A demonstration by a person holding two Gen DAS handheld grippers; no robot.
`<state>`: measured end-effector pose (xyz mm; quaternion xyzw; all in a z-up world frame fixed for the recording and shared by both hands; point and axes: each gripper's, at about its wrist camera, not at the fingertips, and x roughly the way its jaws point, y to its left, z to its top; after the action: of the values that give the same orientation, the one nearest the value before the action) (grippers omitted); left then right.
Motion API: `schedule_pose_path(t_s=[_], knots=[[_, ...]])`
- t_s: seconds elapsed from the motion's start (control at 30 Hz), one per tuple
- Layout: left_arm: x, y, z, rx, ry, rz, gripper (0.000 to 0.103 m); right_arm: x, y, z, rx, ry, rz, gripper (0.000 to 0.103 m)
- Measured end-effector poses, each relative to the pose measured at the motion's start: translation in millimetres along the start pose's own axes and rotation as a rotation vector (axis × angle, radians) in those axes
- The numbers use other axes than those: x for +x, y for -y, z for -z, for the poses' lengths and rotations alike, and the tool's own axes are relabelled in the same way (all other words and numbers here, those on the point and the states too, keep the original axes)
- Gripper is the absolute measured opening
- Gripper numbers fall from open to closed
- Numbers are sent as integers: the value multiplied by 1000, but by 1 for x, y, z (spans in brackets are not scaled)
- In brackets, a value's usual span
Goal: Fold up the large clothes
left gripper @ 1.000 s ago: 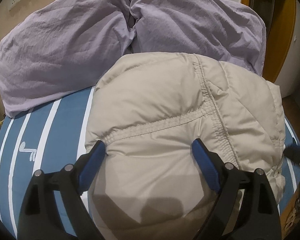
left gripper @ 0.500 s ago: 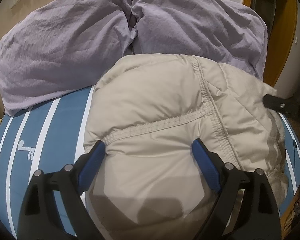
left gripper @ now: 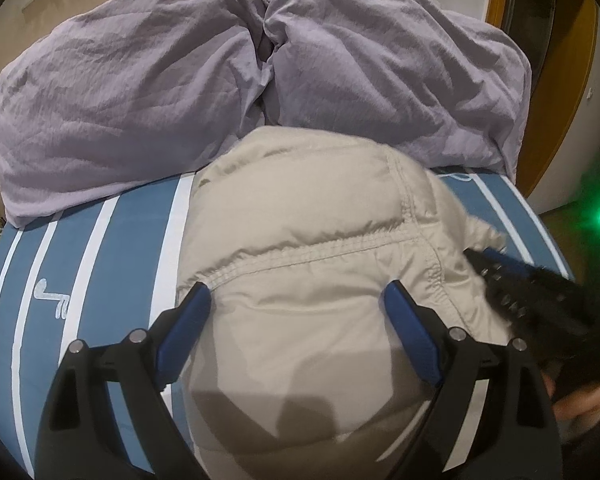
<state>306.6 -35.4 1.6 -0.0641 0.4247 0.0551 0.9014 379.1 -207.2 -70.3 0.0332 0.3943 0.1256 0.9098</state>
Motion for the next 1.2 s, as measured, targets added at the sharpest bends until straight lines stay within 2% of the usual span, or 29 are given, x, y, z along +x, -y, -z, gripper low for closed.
schedule_pose_path(t_s=[0.17, 0.3, 0.47, 0.6, 0.83, 1.2], knots=[[-6, 2, -15, -13, 28, 2, 88, 4, 0, 3, -1, 10, 6, 31], [-6, 6, -33, -10, 72, -25, 89, 4, 1, 5, 0, 22, 2, 31], [9, 7, -46, -24, 66, -61, 89, 4, 1, 6, 0, 27, 1, 31], [26, 6, -38, -26, 31, -82, 90, 4, 2, 6, -1, 30, -3, 32], [39, -3, -28, -46, 36, -86, 99, 2, 0, 9, -2, 50, 1, 32], [50, -5, -20, -51, 58, -76, 101, 3, -3, 11, -20, 78, 22, 33]])
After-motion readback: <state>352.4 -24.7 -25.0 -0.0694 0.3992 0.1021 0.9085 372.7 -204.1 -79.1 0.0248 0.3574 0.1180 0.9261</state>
